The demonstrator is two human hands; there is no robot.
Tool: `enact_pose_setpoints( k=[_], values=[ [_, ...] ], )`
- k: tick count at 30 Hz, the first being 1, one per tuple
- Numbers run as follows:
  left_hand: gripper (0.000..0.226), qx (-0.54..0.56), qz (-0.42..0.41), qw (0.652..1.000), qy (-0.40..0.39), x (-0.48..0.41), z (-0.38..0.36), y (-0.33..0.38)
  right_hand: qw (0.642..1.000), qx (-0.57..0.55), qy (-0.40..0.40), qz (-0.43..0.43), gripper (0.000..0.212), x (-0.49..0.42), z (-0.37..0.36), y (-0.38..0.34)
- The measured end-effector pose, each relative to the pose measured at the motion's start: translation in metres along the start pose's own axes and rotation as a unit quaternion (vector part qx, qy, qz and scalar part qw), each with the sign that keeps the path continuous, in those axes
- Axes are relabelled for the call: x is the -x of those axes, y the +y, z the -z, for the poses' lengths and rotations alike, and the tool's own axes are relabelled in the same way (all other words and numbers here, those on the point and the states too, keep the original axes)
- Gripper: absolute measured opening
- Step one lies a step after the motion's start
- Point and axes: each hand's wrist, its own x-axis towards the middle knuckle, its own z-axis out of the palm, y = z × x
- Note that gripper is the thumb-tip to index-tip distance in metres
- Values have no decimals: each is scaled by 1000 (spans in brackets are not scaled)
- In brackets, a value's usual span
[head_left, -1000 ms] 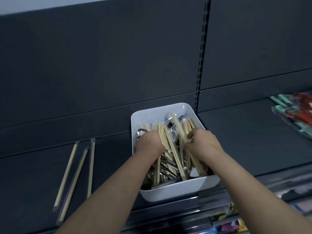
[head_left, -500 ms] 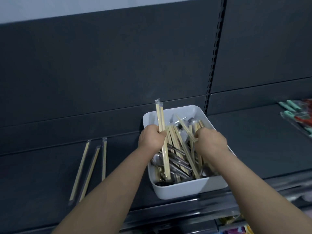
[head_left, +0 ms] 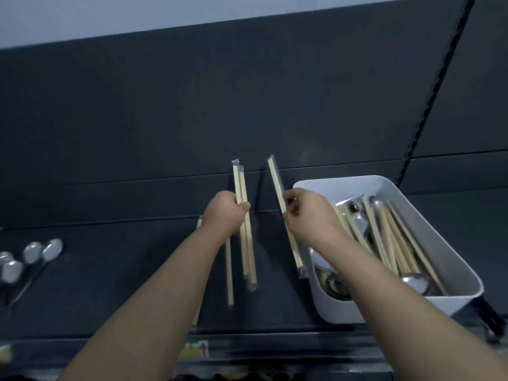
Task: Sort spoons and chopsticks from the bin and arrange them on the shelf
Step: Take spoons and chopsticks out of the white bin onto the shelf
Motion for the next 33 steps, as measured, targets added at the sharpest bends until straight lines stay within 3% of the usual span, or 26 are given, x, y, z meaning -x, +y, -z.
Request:
enact_pose_setpoints(
  k=[3, 6, 14, 16, 20, 23, 29, 33],
  values=[
    [29, -81, 36, 996, -31, 3, 13, -51, 996, 45, -79, 7, 33, 6, -52, -14],
    [19, -92, 49, 993, -62, 4, 17, -90, 988, 73, -136, 1, 30, 12, -94, -19],
    [29, -152, 19, 987, -39, -2, 23, -130, 978, 83, -190, -4, 21, 18, -147, -32],
    [27, -150, -3, 989, -19, -3, 25, -127, 979, 119, -161, 24, 22, 19, -138, -32],
    [32, -104, -49, 993, 3, -4, 18, -97, 961, 251, 2, 121, 19, 22, -95, -25],
    [27, -89, -101, 991, -5, -3, 0, -61, 944, 304, 67, 111, 21, 21, -61, -8],
    [24, -93, -163, 982, -36, 13, -49, 9, 955, 291, 60, 21, 24, 34, -1, 55],
    [25, -93, -163, 981, -45, 27, -78, 36, 961, 268, -3, -69, 32, 38, 30, 98]
  ],
)
